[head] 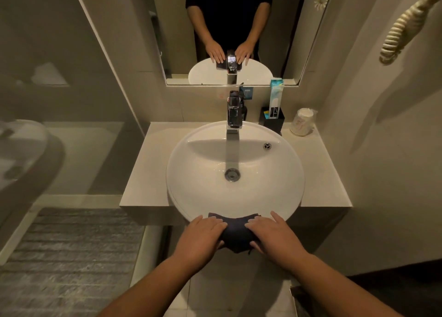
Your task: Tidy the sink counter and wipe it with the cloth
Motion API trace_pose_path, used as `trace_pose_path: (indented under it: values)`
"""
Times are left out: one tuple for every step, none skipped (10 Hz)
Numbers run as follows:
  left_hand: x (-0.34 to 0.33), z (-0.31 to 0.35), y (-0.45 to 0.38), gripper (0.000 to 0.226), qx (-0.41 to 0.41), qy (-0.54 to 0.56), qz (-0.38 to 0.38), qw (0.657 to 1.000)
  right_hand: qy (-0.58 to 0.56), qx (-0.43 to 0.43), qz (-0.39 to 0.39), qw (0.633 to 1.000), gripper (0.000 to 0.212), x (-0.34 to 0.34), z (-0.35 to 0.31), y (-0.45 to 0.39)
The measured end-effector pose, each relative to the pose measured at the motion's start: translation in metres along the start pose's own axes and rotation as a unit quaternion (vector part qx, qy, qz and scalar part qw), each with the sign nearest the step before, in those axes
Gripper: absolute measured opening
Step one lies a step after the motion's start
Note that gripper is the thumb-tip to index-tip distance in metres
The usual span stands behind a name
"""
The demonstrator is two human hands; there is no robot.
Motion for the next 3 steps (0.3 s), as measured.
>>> trace_pose_path:
  values:
    - [-0.005, 0.0, -0.002, 0.034, 0.019, 0.01, 0.005, 1.0, 0.023, -0.035, -0.046, 0.998, 0.045, -0.004, -0.005, -0.004]
    - [0.003, 0.0, 0.006, 0.038, 0.019, 0.032, 0.007, 0.999, 0.014, -0.042, -0.01, 0.999, 0.046, 0.004, -0.006, 0.003]
    - [0.03, -0.001, 0.007, 0.049, 0.058, 0.127, 0.013, 0.99, -0.002, -0.04, 0.024, 0.999, 0.038, 0.036, -0.015, 0.002]
Point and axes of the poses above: each hand's wrist, its own y-axis away from the middle knuckle, its own x-axis out of the back of the hand, z = x × y, the point moved 6 cm from there along -y, towards the middle knuckle, and after that the axes turned 8 degrees about z, right-handed, at the moved point
